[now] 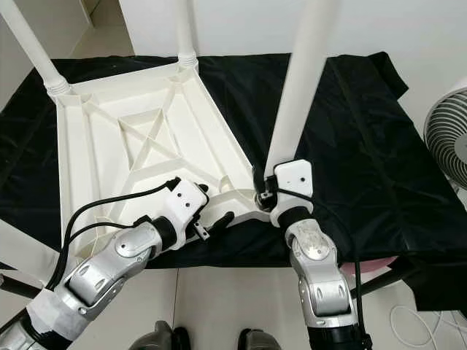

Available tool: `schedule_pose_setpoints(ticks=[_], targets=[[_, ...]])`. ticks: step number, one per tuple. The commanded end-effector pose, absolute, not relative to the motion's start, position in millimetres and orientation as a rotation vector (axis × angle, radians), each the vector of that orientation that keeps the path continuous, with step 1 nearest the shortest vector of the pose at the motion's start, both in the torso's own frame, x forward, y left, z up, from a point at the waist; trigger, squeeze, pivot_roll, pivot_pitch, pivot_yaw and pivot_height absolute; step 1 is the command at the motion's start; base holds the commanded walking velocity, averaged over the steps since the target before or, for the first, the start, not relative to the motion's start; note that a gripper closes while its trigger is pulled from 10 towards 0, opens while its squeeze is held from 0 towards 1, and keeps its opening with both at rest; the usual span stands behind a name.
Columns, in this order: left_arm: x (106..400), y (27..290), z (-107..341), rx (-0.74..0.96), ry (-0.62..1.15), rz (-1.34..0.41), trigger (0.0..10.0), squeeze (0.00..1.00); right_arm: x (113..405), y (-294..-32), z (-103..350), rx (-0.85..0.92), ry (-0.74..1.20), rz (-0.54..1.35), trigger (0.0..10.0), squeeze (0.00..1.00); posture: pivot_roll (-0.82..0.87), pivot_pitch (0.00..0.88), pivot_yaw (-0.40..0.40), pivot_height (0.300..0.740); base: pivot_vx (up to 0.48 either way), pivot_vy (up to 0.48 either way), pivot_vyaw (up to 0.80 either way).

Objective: Building children table

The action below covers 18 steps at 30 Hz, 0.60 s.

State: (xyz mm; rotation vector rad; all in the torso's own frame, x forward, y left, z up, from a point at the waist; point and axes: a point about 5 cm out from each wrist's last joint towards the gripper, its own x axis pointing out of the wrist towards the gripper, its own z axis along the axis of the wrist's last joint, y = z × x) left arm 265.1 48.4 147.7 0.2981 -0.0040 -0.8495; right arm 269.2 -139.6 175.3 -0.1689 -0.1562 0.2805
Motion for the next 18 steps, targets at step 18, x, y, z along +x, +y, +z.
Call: schedule_pose_setpoints(ticks=[18], targets=[[256, 37, 140, 0.331, 0.040, -1.111, 10.0, 0.00, 270, -154, 144, -0.184, -0.065, 0.430, 10.0, 0.00, -0.13, 0.111, 0.059, 0.740, 0.000, 0.000, 0.00]])
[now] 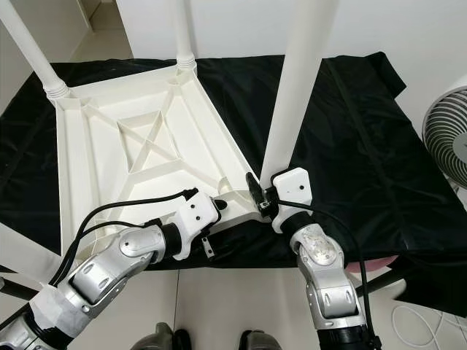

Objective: Building children table

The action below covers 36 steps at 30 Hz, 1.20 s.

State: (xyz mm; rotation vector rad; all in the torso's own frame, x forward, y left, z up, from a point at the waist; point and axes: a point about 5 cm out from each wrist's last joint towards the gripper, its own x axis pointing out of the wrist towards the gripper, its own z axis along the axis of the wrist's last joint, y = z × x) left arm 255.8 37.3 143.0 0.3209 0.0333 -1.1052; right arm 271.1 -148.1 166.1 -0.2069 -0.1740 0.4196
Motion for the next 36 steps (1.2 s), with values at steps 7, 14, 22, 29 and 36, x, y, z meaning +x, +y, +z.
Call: schedule_pose_setpoints(ticks=[7, 14, 22, 29, 36], targets=[[259, 39, 142, 0.336, 0.029, -1.105, 10.0, 0.00, 268, -155, 136, -0.139, -0.038, 0.438, 10.0, 0.00, -0.13, 0.110, 0.056, 0.740, 0.000, 0.000, 0.00], [261, 40, 145, 0.335, 0.010, -1.100, 10.0, 0.00, 283, -159, 143, -0.110, 0.022, 0.379, 10.0, 0.00, -0.13, 0.113, 0.059, 0.740, 0.000, 0.000, 0.00], [261, 41, 147, 0.333, 0.005, -1.095, 10.0, 0.00, 291, -159, 146, -0.084, 0.060, 0.376, 10.0, 0.00, -0.12, 0.115, 0.056, 0.740, 0.000, 0.000, 0.00], [262, 42, 148, 0.330, -0.002, -1.081, 10.0, 0.00, 301, -153, 148, -0.102, 0.113, 0.383, 10.0, 0.00, -0.11, 0.124, 0.048, 0.740, 0.000, 0.000, 0.00], [263, 43, 149, 0.329, -0.004, -1.069, 10.0, 0.00, 301, -148, 149, -0.092, 0.092, 0.359, 10.0, 0.00, -0.11, 0.127, 0.042, 0.740, 0.000, 0.000, 0.00]])
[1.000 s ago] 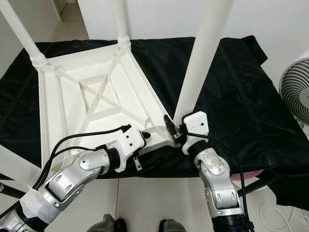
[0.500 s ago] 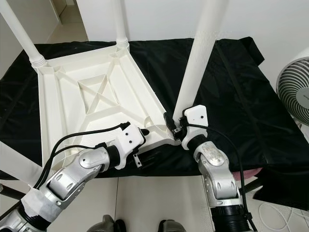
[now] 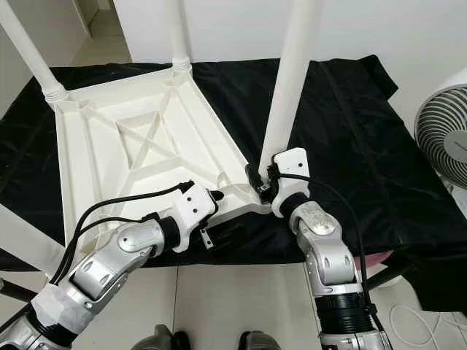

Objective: Building children table

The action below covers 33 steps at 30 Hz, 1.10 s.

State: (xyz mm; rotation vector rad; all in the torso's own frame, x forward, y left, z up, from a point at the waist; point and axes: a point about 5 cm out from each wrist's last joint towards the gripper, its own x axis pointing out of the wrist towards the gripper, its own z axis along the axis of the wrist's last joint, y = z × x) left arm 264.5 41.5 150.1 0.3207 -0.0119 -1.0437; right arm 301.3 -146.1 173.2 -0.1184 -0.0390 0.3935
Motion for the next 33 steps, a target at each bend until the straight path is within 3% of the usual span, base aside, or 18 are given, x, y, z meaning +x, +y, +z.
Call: schedule_pose_setpoints(ticks=[1, 11, 21, 22, 25, 26, 33], targets=[[263, 43, 149, 0.329, -0.004, -1.069, 10.0, 0.00, 301, -148, 149, -0.092, 0.092, 0.359, 10.0, 0.00, -0.11, 0.127, 0.042, 0.740, 0.000, 0.000, 0.00], [264, 44, 150, 0.327, -0.009, -1.057, 10.0, 0.00, 307, -116, 150, 0.035, 0.005, -0.004, 10.0, 0.00, -0.10, 0.130, 0.044, 0.740, 0.000, 0.000, 0.00], [267, 43, 153, 0.325, -0.023, -1.047, 10.0, 0.00, 301, -99, 161, 0.057, -0.054, 0.022, 10.0, 0.00, -0.10, 0.122, 0.038, 0.740, 0.000, 0.000, 0.00], [268, 43, 153, 0.324, -0.024, -1.045, 10.0, 0.00, 301, -99, 162, 0.058, -0.071, 0.023, 10.0, 0.42, -0.10, 0.122, 0.038, 0.740, 0.000, 0.000, 0.00], [268, 43, 153, 0.323, -0.024, -1.043, 10.0, 0.00, 301, -99, 163, 0.059, -0.085, 0.019, 10.0, 0.42, -0.10, 0.122, 0.038, 0.740, 0.000, 0.000, 0.00], [268, 43, 153, 0.322, -0.025, -1.043, 10.0, 0.00, 301, -99, 165, 0.067, -0.103, 0.026, 10.0, 1.00, -0.10, 0.122, 0.033, 0.740, 0.000, 0.000, 0.00], [267, 40, 153, 0.318, -0.029, -1.045, 10.0, 0.00, 301, -101, 174, 0.070, -0.172, 0.081, 10.0, 1.00, -0.10, 0.122, 0.033, 0.740, 0.000, 0.000, 0.00]])
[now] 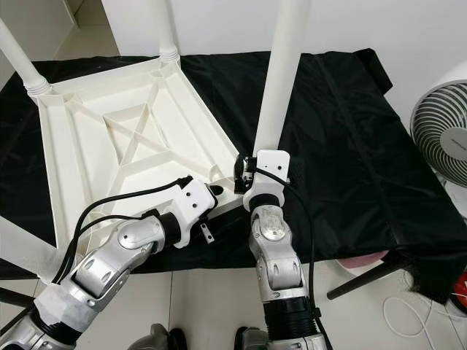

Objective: Building children table

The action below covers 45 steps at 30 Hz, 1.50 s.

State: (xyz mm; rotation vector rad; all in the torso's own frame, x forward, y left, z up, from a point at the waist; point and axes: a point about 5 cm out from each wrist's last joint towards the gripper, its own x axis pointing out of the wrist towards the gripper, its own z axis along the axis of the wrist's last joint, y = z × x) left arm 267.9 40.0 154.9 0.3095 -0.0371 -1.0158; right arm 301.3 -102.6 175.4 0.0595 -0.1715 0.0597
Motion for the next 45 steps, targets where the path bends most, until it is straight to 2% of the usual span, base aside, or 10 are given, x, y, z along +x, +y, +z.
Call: schedule_pose_setpoints(ticks=[1, 7, 8, 25, 26, 27, 28, 39, 40, 45], targets=[[267, 40, 153, 0.317, -0.031, -1.046, 10.0, 0.00, 301, -103, 175, 0.064, -0.183, 0.094, 10.0, 1.00, -0.10, 0.122, 0.033, 0.740, 0.000, 0.000, 0.00], [267, 37, 153, 0.314, -0.034, -1.047, 10.0, 0.00, 307, -115, 181, 0.042, -0.201, 0.197, 10.0, 1.00, -0.11, 0.112, 0.029, 0.740, 0.000, 0.000, 0.00], [267, 37, 153, 0.313, -0.033, -1.048, 10.0, 0.00, 308, -118, 182, 0.024, -0.202, 0.243, 10.0, 0.00, -0.11, 0.112, 0.029, 0.740, 0.000, 0.000, 0.00], [270, 37, 154, 0.326, -0.044, -1.043, 10.0, 0.00, 321, -145, 174, -0.207, -0.181, 0.626, 10.0, 0.00, -0.10, 0.089, 0.029, 0.740, 0.000, 0.000, 0.00], [270, 36, 154, 0.327, -0.046, -1.042, 10.0, 0.00, 322, -145, 173, -0.218, -0.176, 0.659, 5.0, 0.00, -0.10, 0.085, 0.029, 0.740, 0.000, 0.000, 0.00], [270, 36, 154, 0.327, -0.046, -1.042, 10.0, 0.00, 322, -145, 173, -0.218, -0.176, 0.659, 5.0, 0.00, -0.10, 0.085, 0.029, 0.740, 0.000, 0.000, 0.00], [270, 36, 154, 0.328, -0.046, -1.042, 10.0, 0.00, 323, -145, 172, -0.224, -0.174, 0.677, 0.0, 0.00, -0.10, 0.085, 0.029, 0.740, 0.000, 0.000, 0.00], [271, 33, 154, 0.328, -0.055, -1.047, 10.0, 0.00, 325, -154, 164, -0.244, -0.153, 0.681, 0.0, 0.00, -0.11, 0.073, 0.030, 0.740, 0.000, 0.000, 0.00], [270, 33, 154, 0.329, -0.056, -1.054, 10.0, 0.00, 327, -159, 163, -0.245, -0.148, 0.606, 10.0, 0.00, -0.11, 0.074, 0.033, 0.740, 0.000, 0.000, 0.00], [270, 32, 154, 0.328, -0.057, -1.057, 10.0, 0.00, 329, -162, 161, -0.236, -0.133, 0.515, 10.0, 0.00, -0.12, 0.074, 0.033, 0.740, 0.000, 0.000, 0.00]])
